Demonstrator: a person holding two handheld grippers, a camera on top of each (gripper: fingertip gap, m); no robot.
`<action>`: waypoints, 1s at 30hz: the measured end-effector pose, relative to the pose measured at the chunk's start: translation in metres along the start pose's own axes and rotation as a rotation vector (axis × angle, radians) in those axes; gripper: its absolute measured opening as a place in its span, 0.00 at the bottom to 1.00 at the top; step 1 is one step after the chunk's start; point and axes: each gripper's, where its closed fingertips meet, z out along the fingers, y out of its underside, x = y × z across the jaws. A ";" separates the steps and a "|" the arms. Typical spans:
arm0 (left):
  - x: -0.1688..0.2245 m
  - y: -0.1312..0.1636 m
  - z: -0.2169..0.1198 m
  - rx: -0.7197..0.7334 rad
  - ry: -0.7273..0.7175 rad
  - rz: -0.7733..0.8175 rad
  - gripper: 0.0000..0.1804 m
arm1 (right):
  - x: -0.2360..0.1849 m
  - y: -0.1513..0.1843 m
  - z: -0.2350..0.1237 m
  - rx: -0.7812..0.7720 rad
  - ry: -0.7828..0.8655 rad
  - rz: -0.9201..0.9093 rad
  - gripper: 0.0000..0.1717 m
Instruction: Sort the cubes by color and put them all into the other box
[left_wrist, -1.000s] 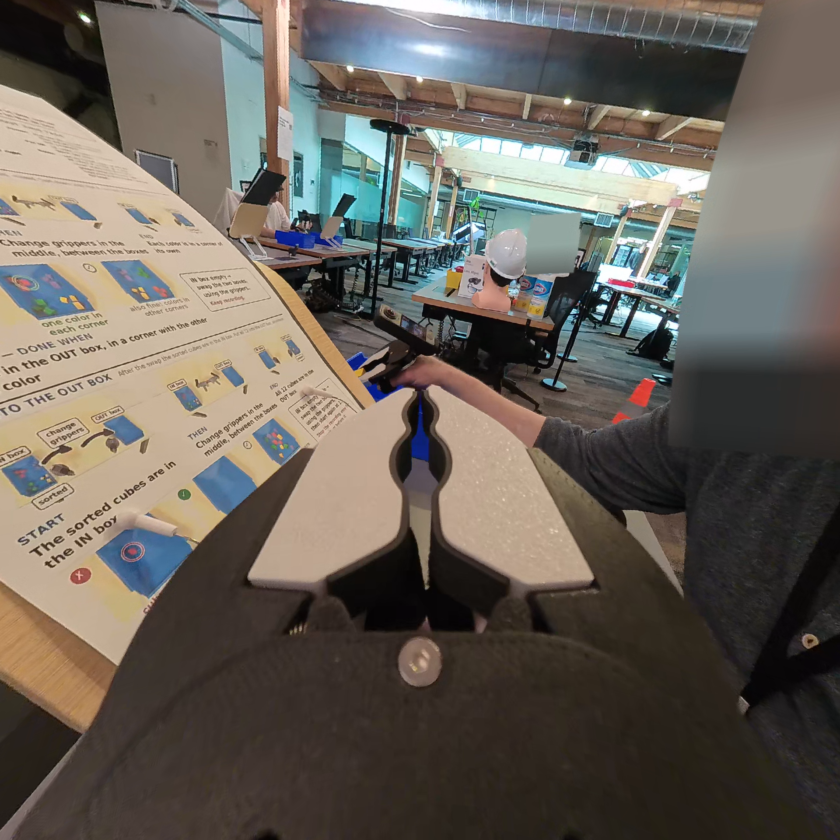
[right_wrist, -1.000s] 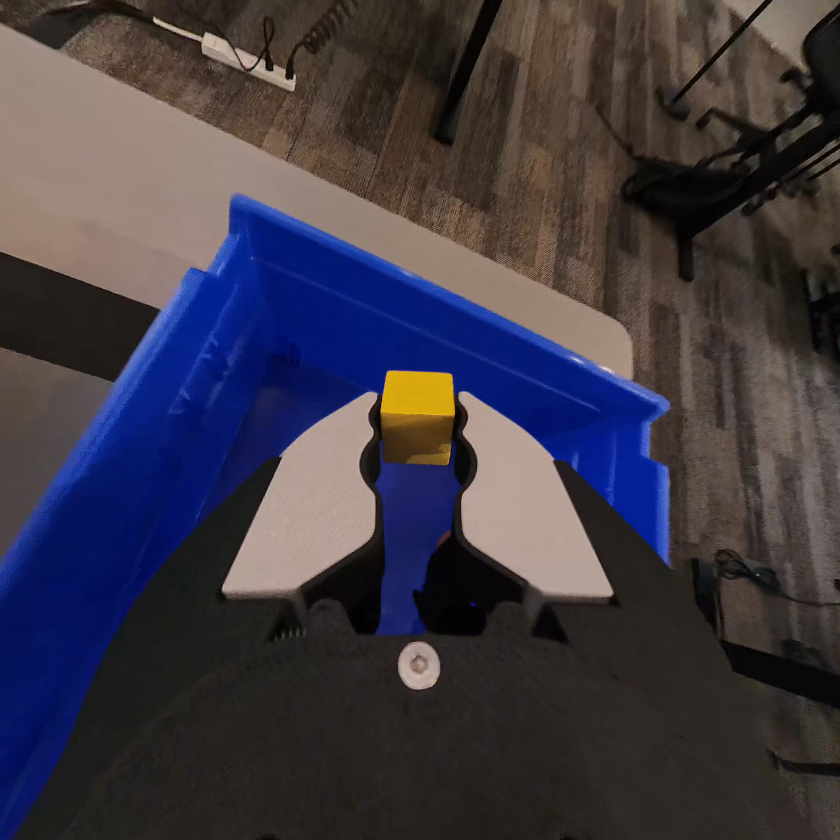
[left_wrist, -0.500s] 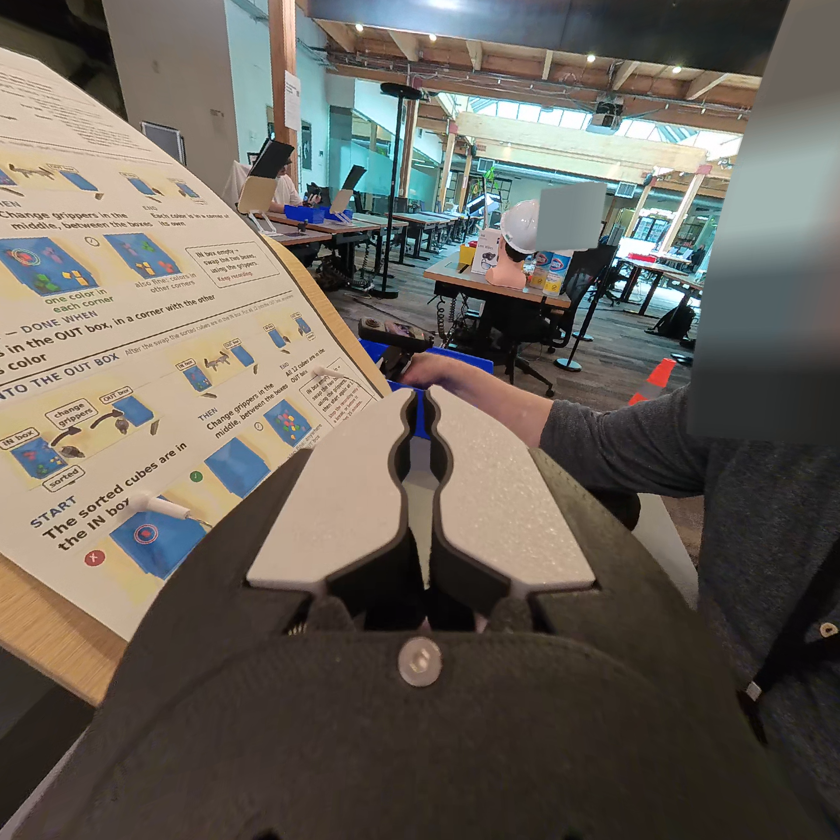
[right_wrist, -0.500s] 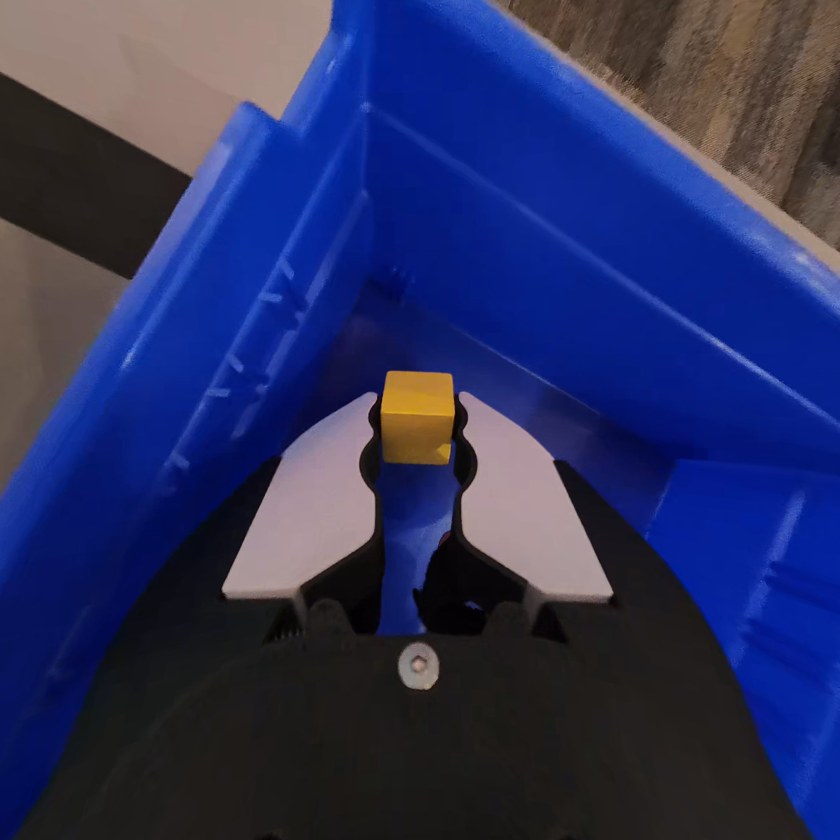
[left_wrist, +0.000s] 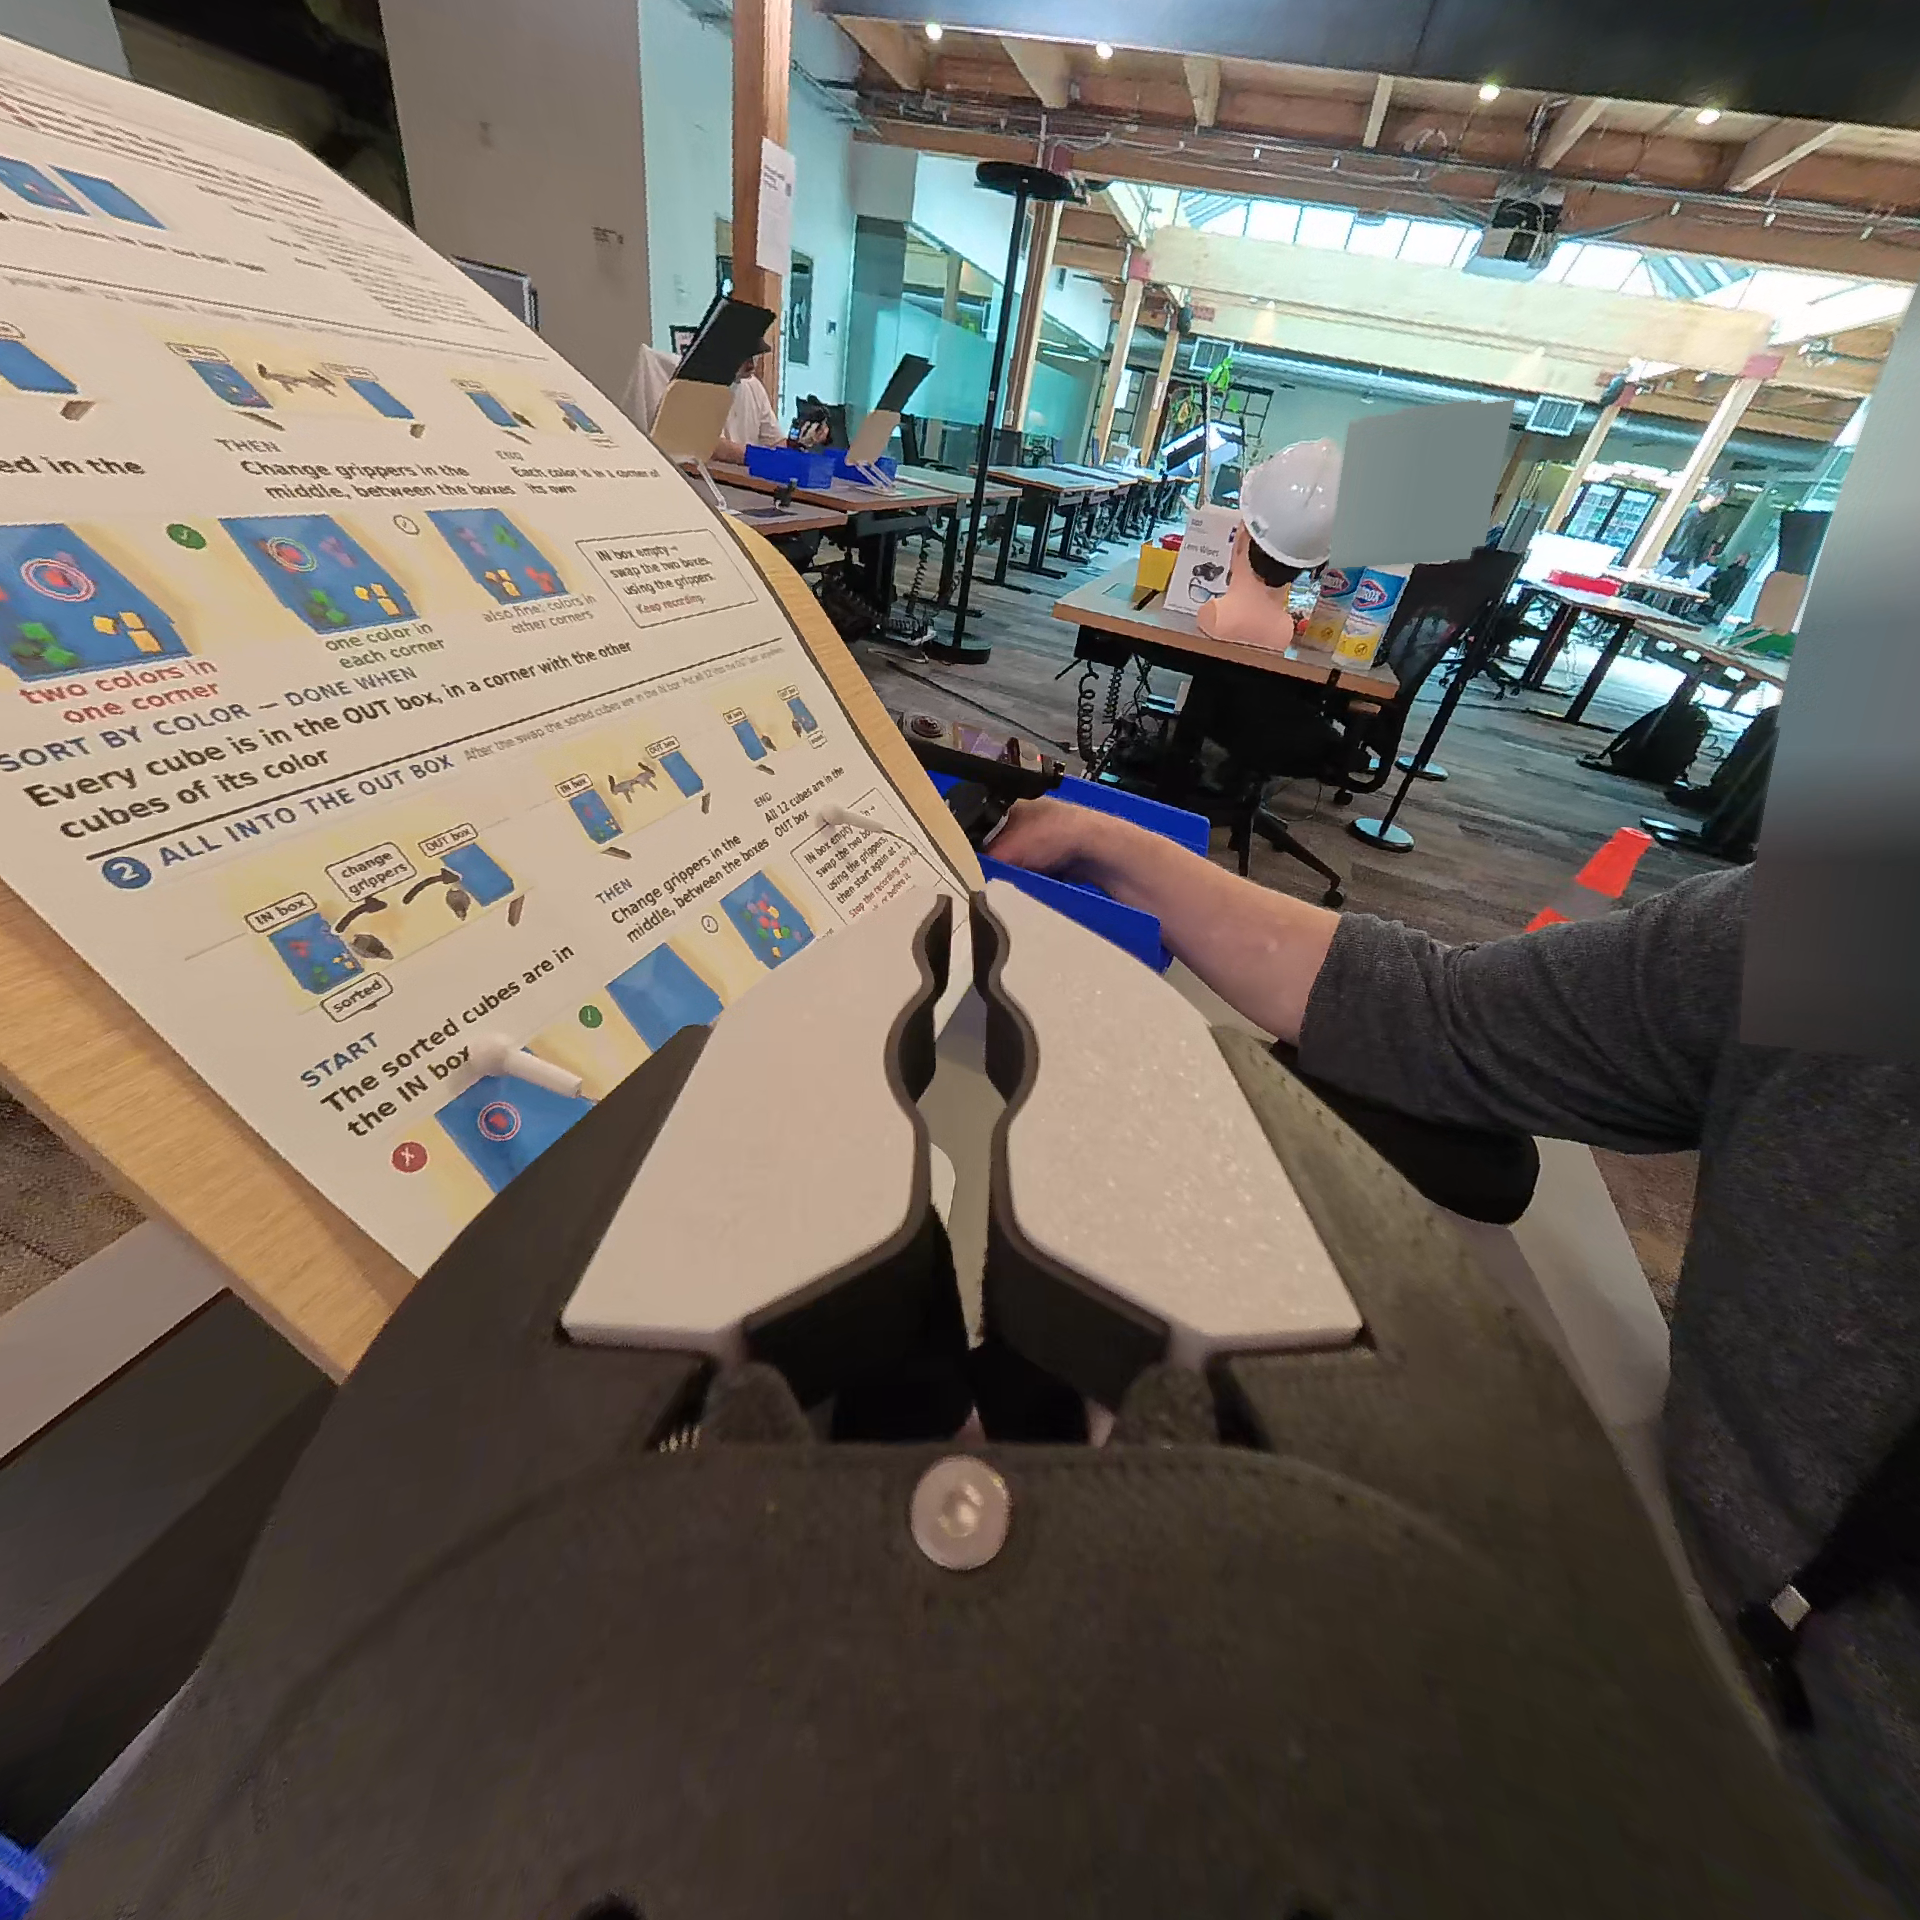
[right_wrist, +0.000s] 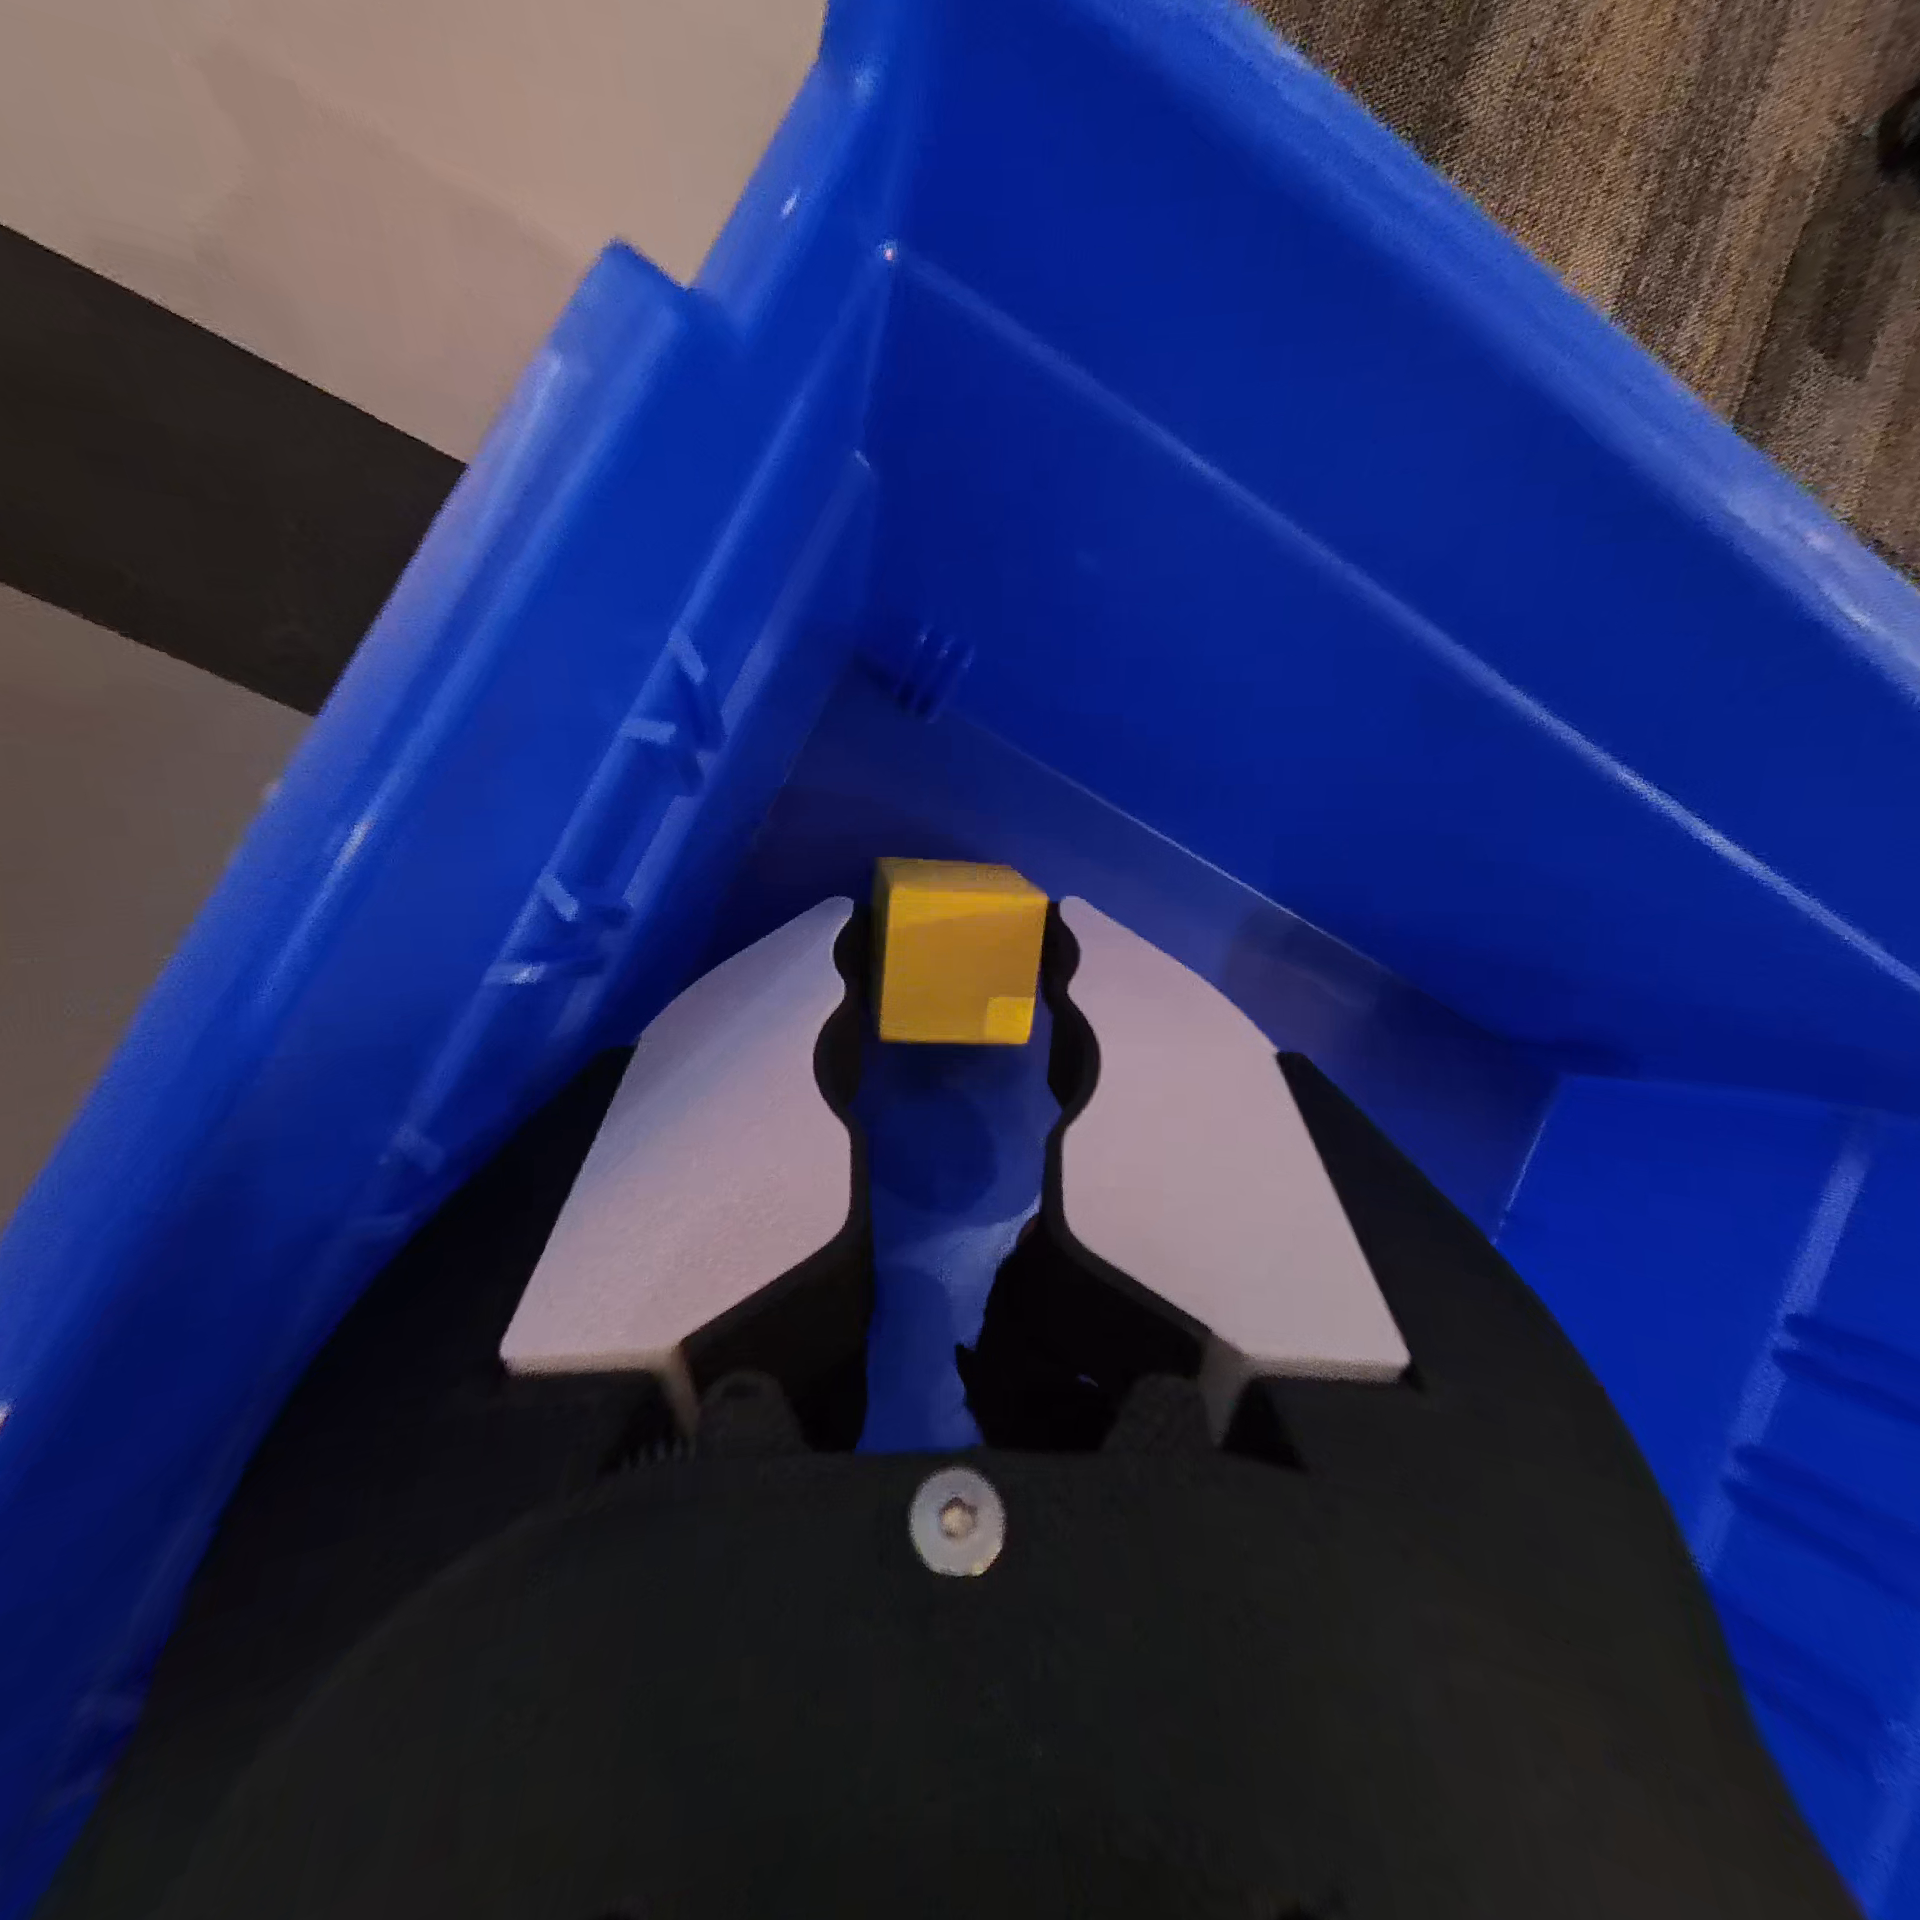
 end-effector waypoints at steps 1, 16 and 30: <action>-0.001 0.000 0.000 -0.002 -0.004 0.000 0.02 | 0.001 0.000 0.000 0.000 0.010 0.001 0.21; -0.052 -0.009 -0.048 -0.004 -0.293 0.050 0.13 | 0.011 -0.006 -0.031 0.046 0.091 0.004 0.27; -0.074 -0.018 -0.080 0.118 -0.308 -0.006 0.14 | 0.002 -0.049 -0.134 0.306 0.272 -0.004 0.23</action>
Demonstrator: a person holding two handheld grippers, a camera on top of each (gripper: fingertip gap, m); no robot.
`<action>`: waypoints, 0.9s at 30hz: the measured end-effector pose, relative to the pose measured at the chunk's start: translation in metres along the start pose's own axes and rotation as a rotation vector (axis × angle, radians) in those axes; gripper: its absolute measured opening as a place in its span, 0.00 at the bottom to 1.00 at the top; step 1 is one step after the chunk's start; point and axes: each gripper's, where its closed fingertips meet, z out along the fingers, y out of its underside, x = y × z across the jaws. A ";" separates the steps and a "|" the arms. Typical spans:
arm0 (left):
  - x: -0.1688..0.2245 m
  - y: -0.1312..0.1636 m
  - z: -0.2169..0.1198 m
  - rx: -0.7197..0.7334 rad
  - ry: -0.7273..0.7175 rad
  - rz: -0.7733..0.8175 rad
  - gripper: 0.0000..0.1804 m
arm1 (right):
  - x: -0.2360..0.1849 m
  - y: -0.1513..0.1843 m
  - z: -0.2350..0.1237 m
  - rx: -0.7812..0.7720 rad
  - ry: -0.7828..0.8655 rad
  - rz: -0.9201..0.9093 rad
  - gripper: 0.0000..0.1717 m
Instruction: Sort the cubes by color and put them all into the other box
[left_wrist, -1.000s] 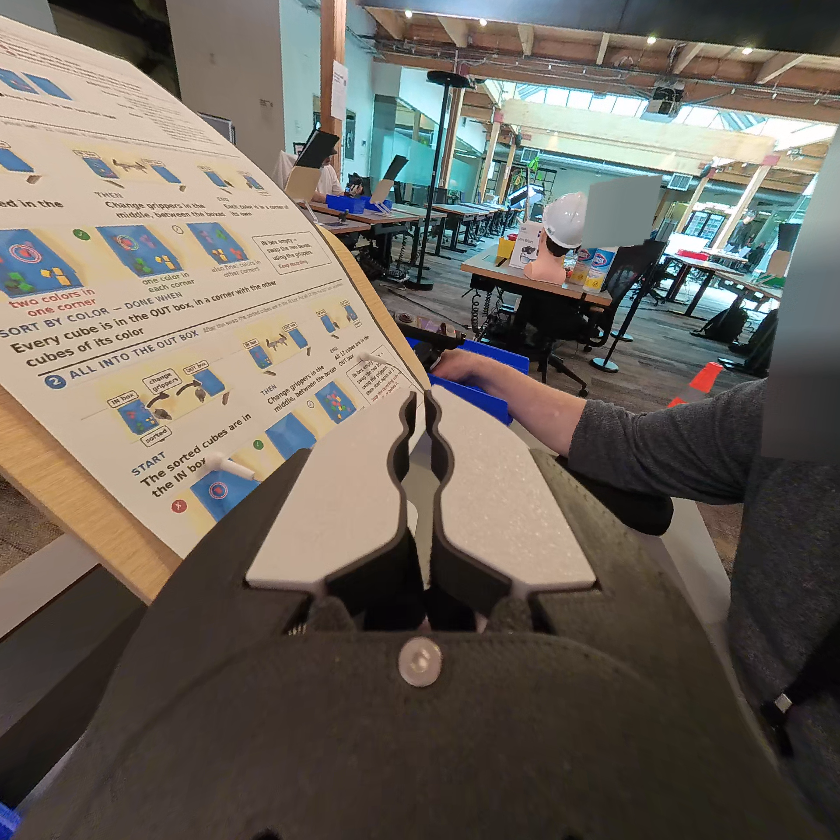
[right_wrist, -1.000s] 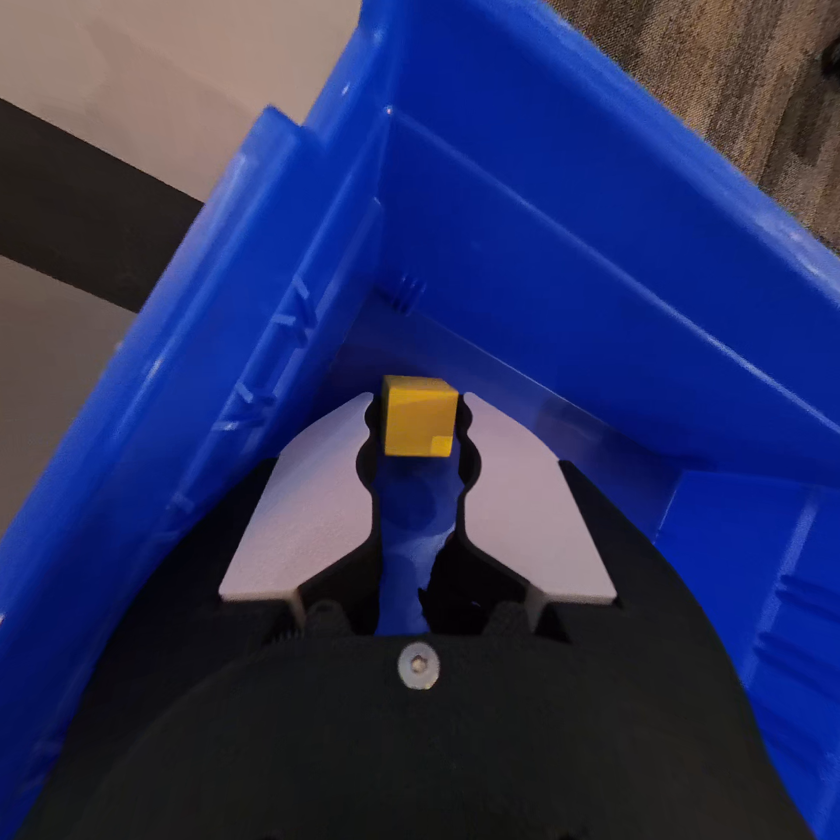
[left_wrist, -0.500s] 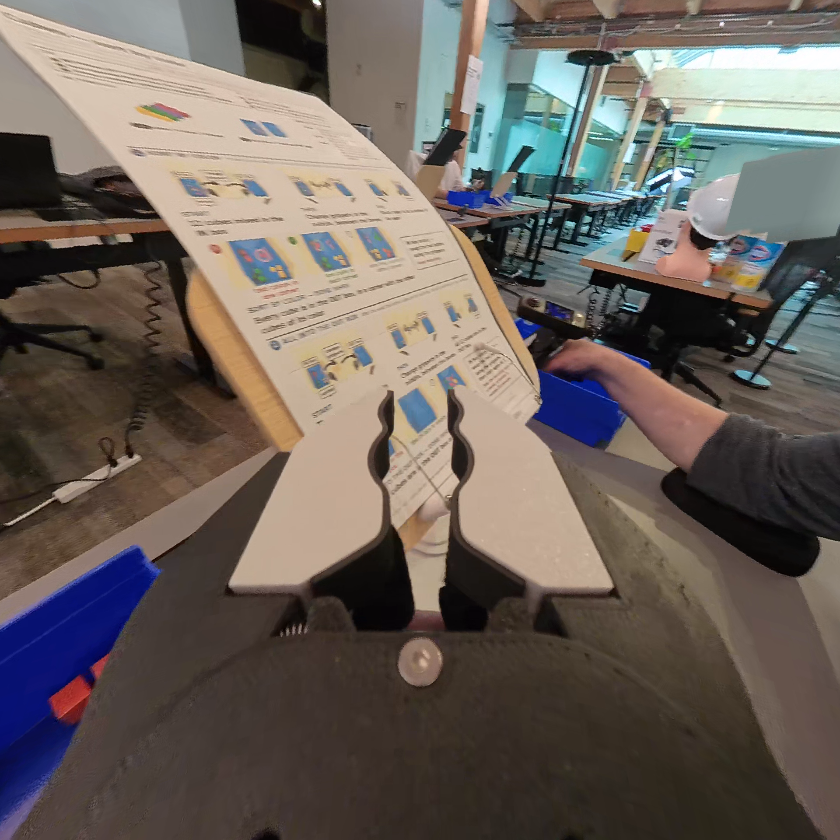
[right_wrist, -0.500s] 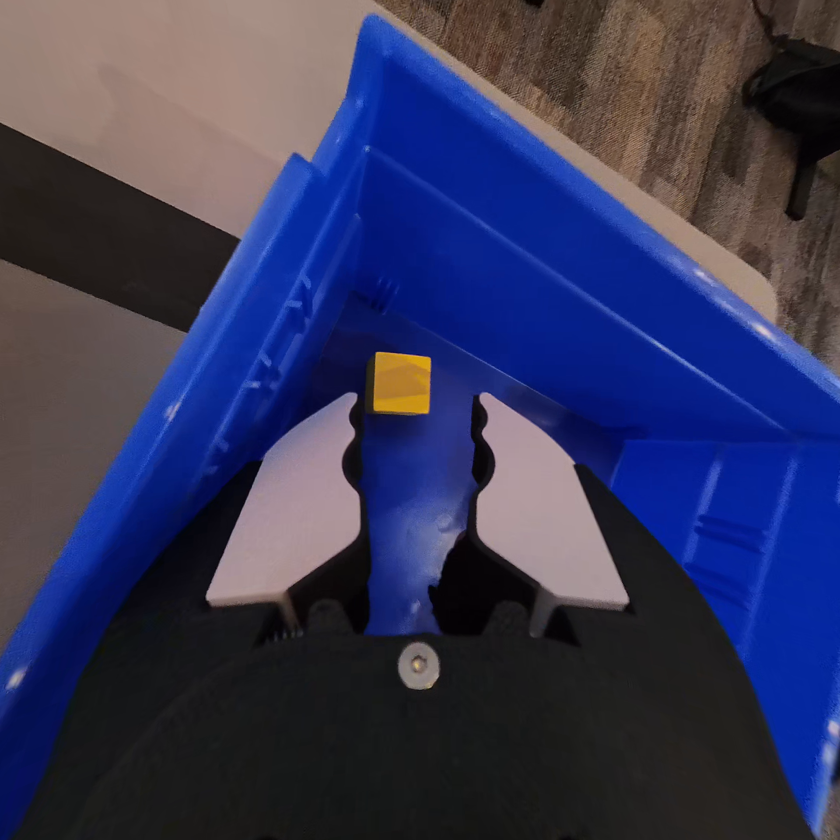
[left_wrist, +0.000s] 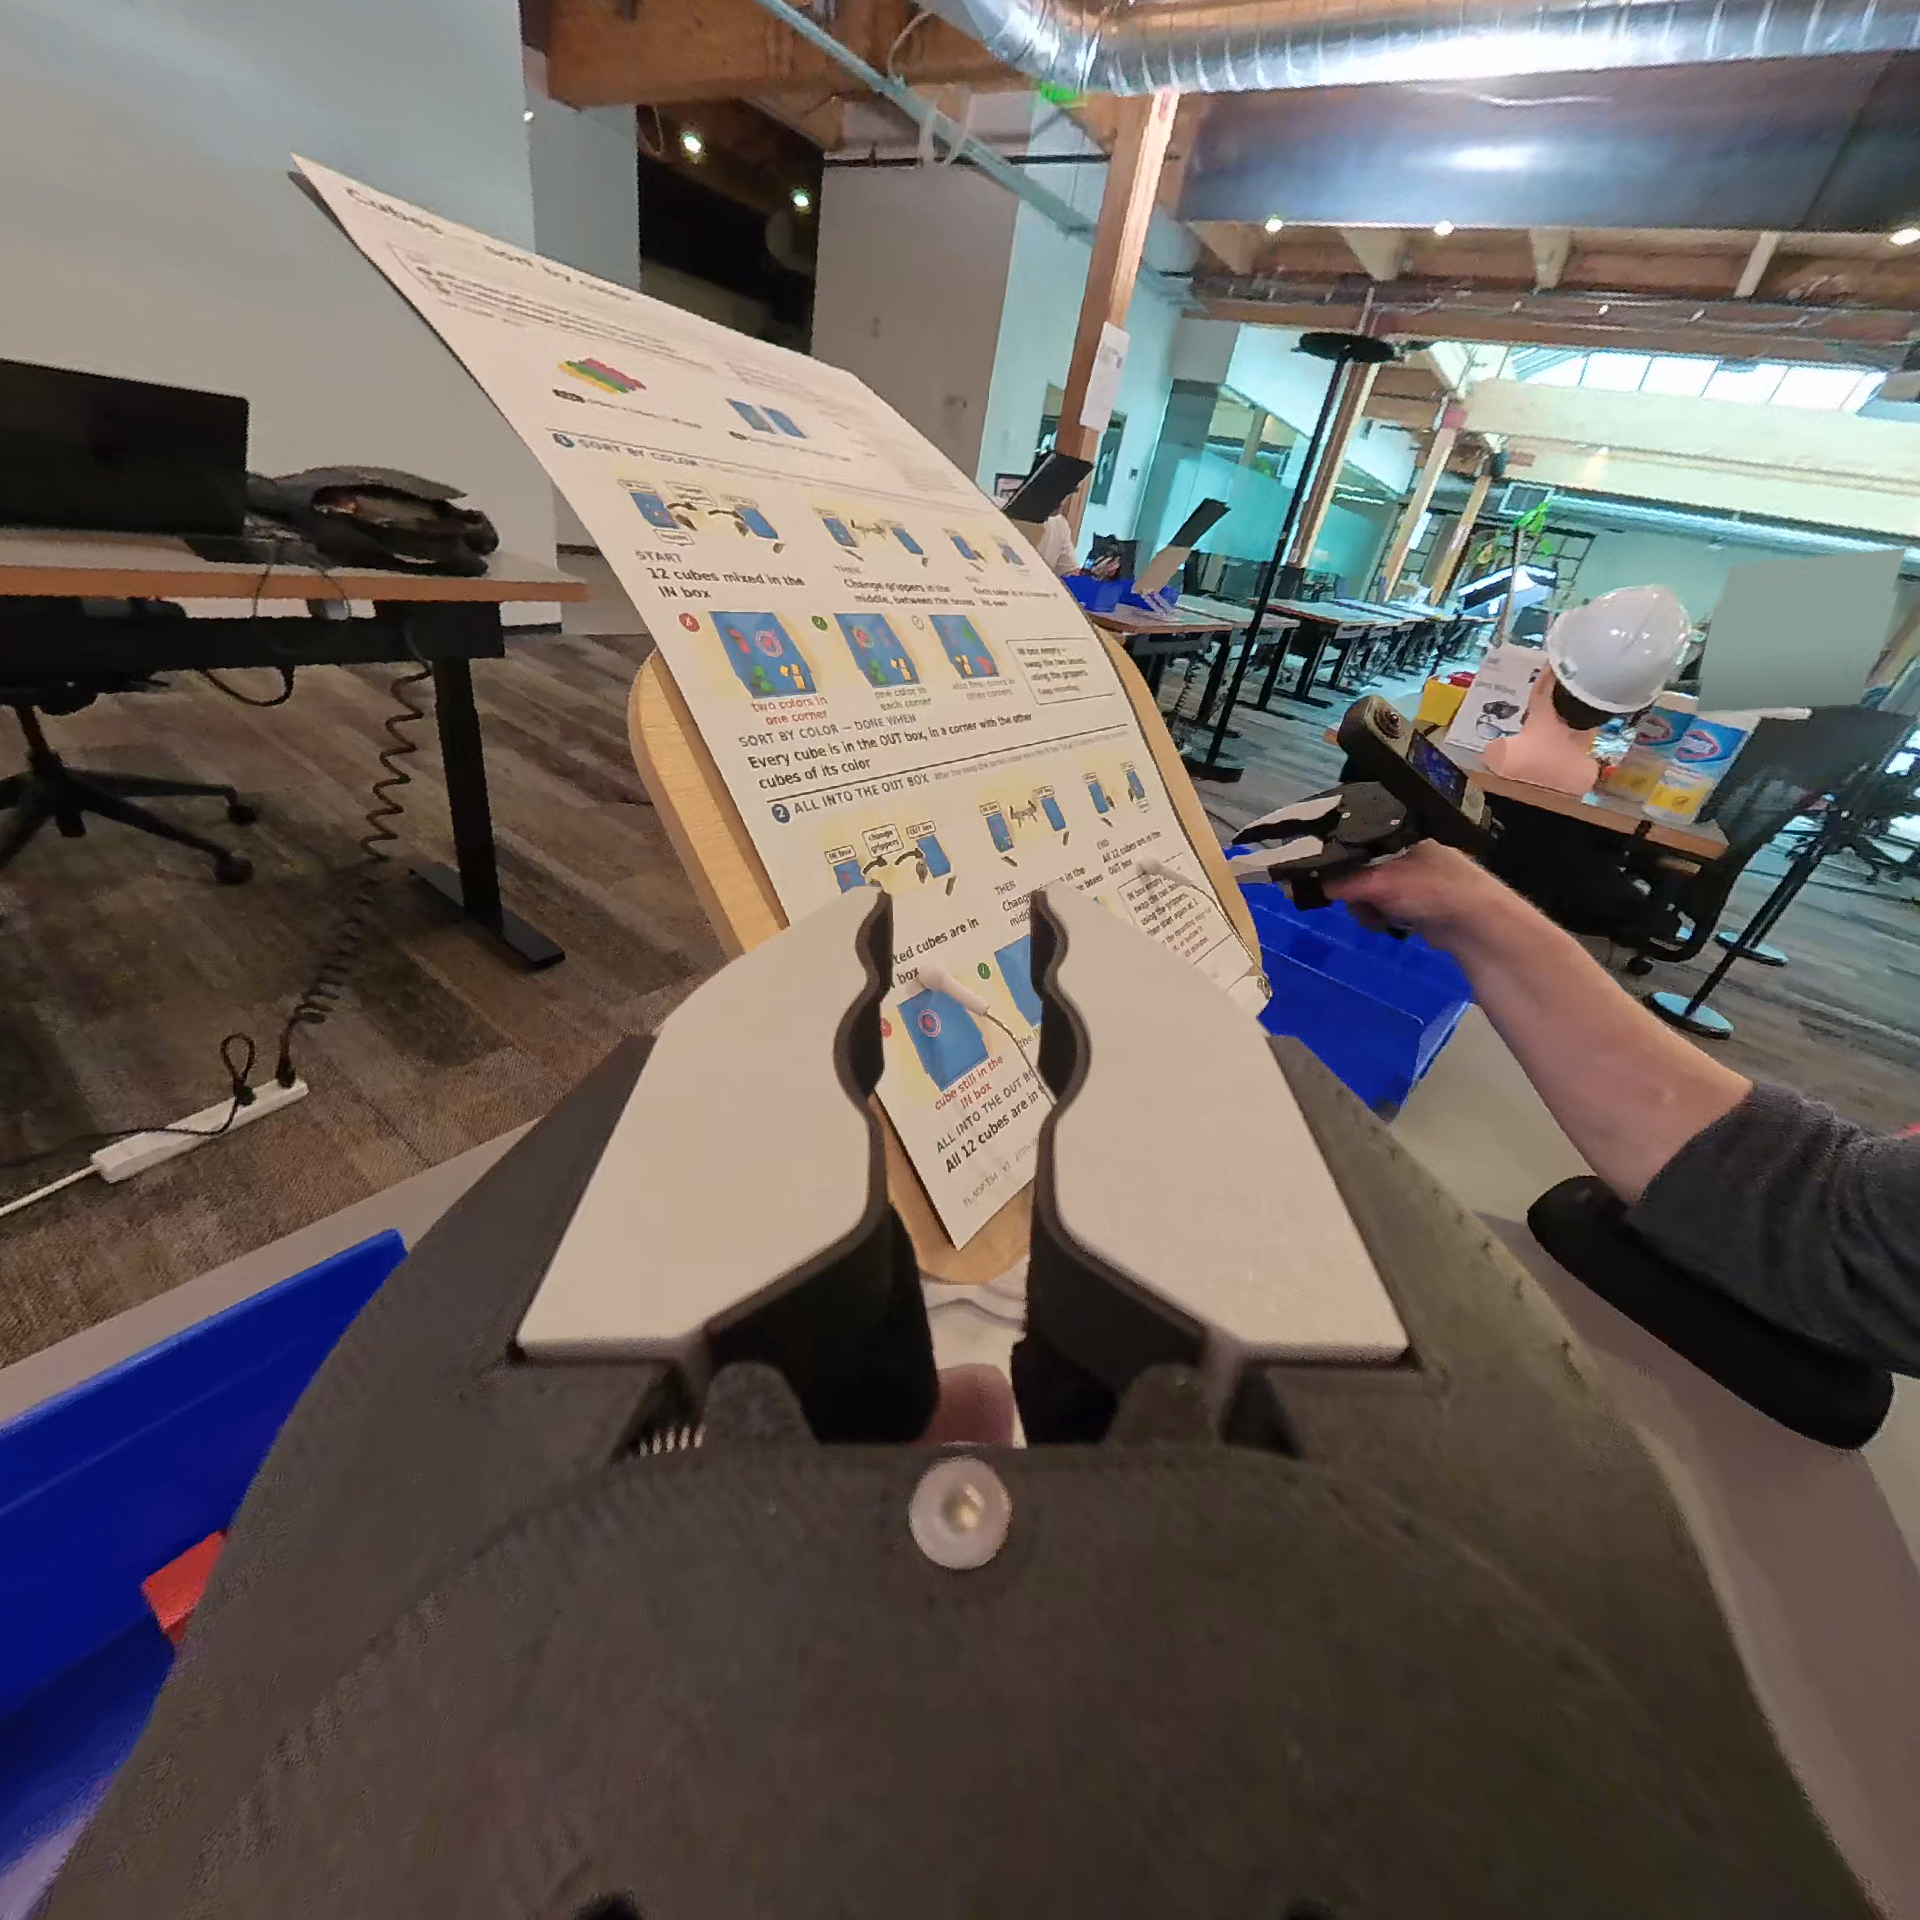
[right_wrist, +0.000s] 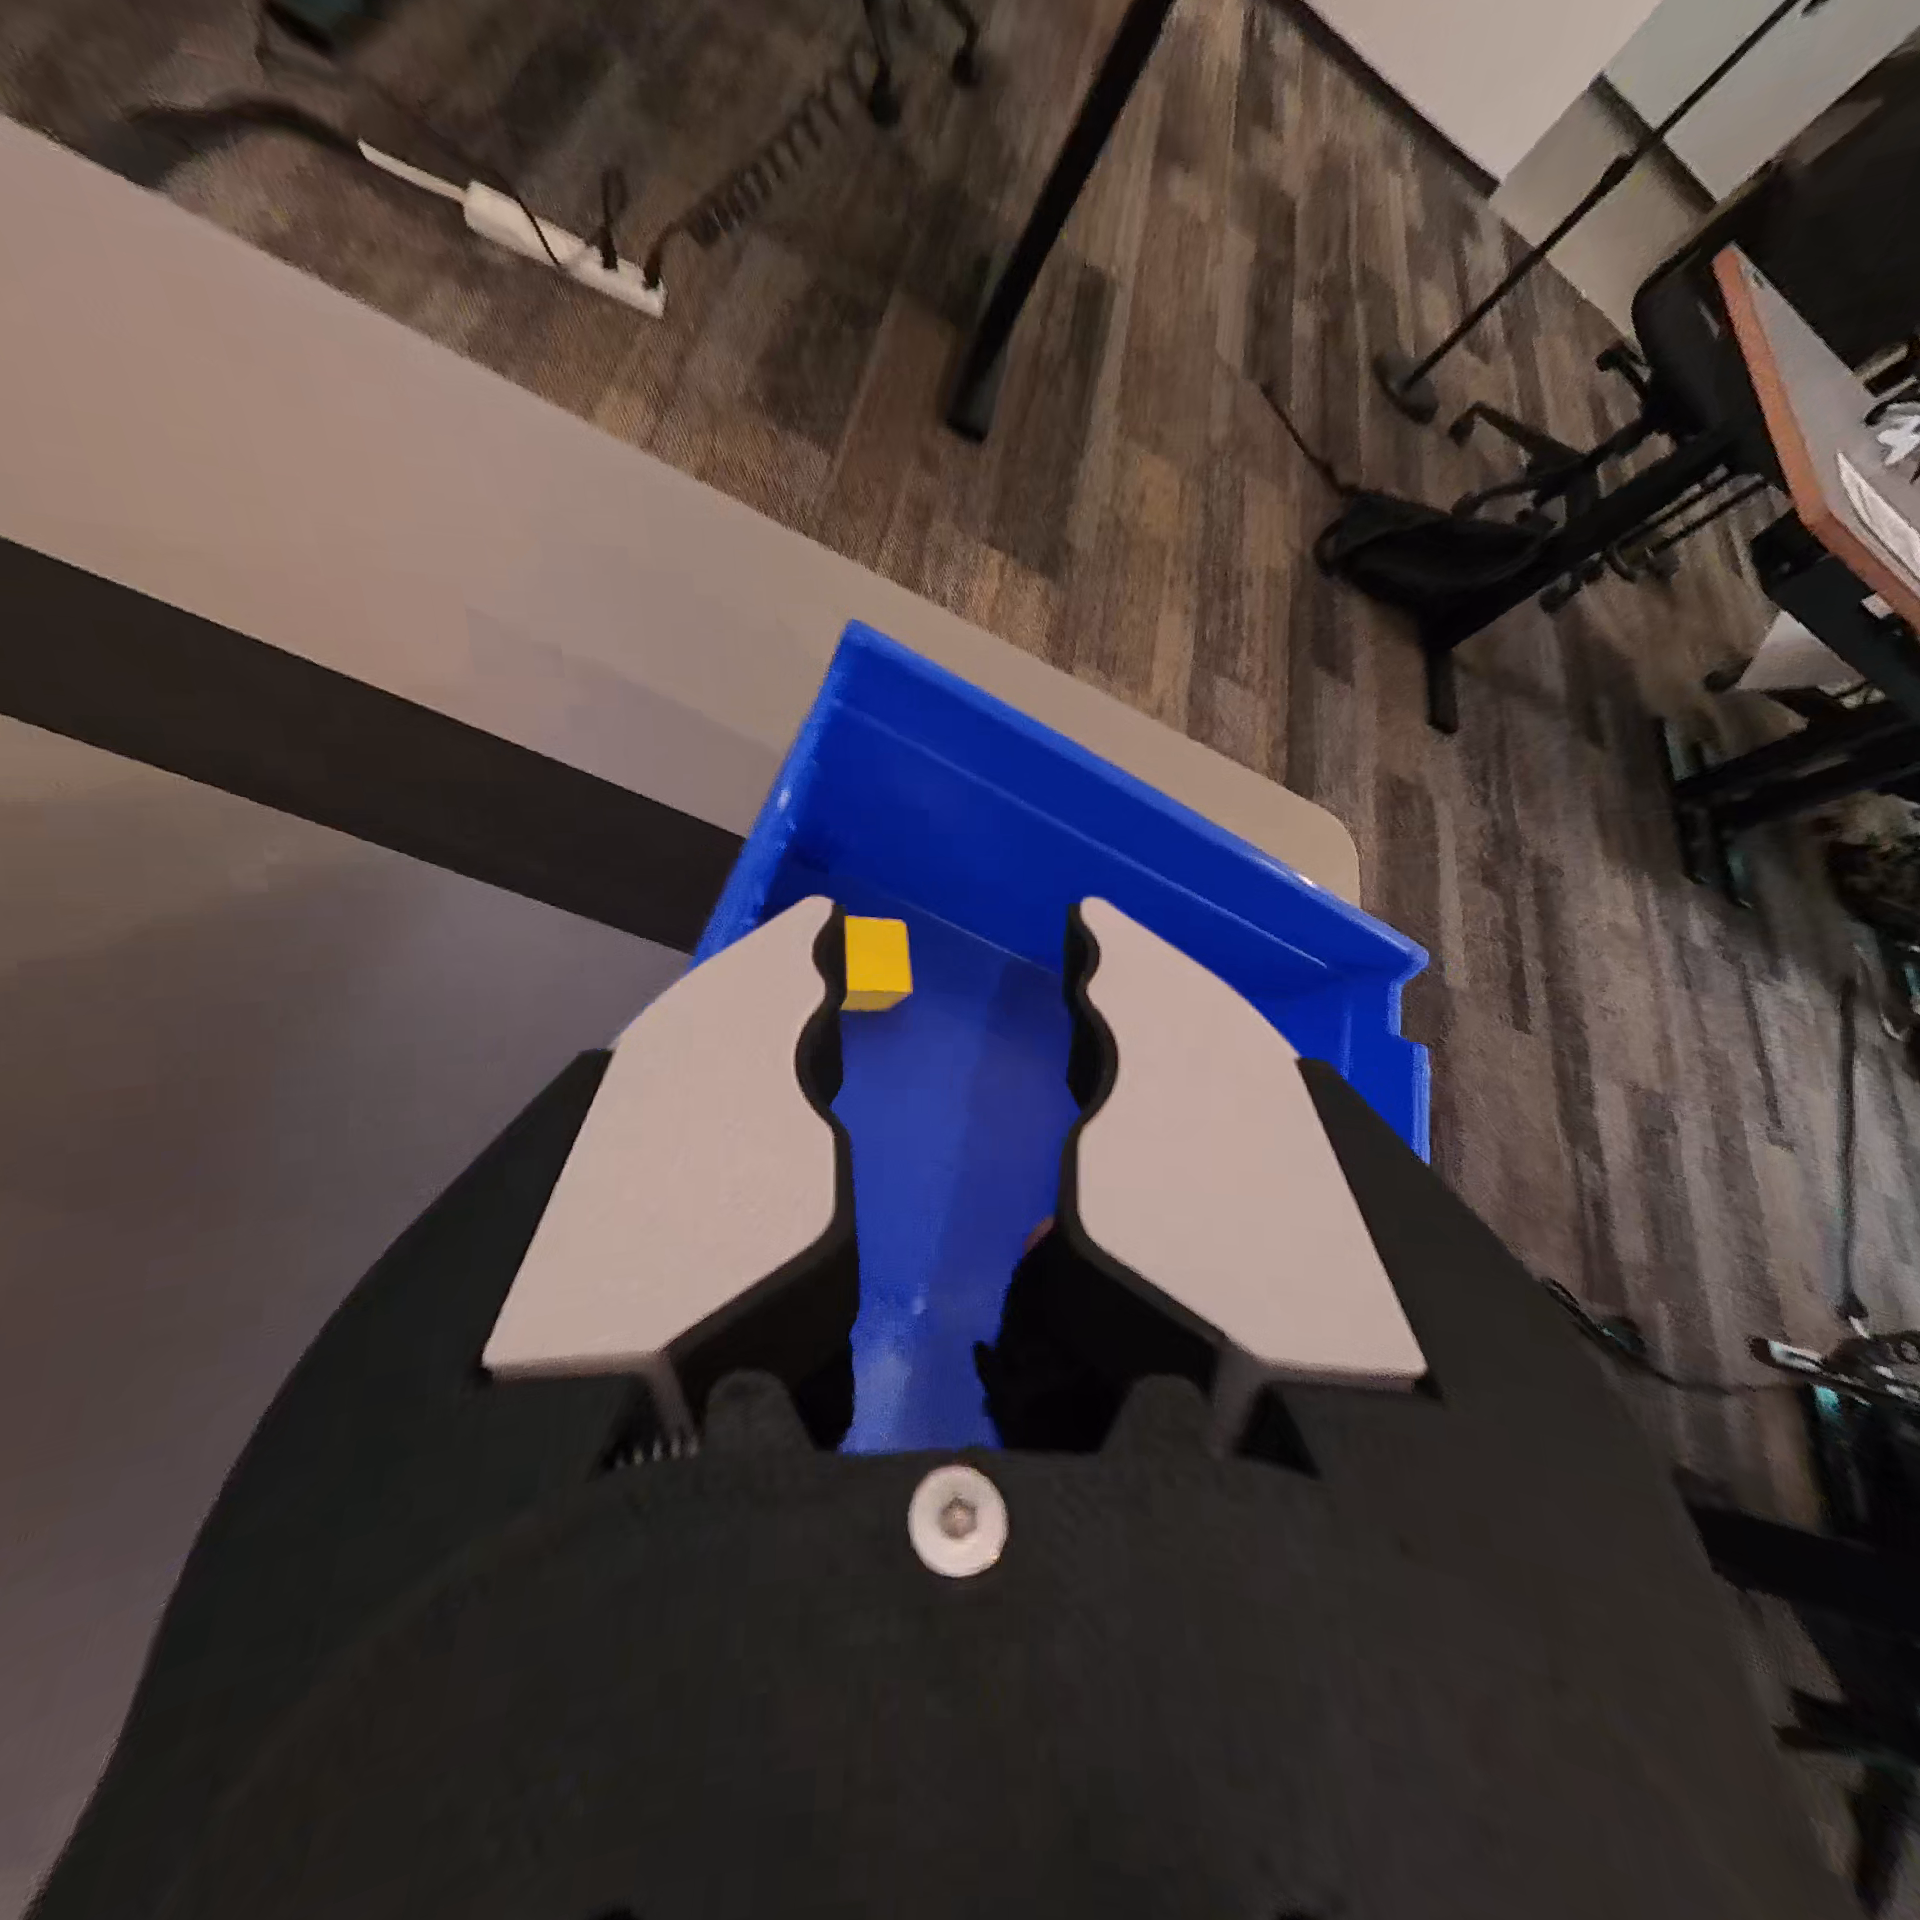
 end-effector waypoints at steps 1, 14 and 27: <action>-0.001 0.001 0.000 0.000 0.005 0.004 0.13 | -0.001 -0.004 -0.005 0.020 0.004 0.007 0.23; -0.081 0.044 -0.018 -0.197 -0.319 0.025 0.27 | -0.064 -0.054 -0.060 0.249 -0.036 -0.006 0.22; -0.104 0.067 -0.017 -0.249 -0.348 -0.019 0.26 | -0.078 -0.068 -0.061 0.345 -0.091 -0.008 0.21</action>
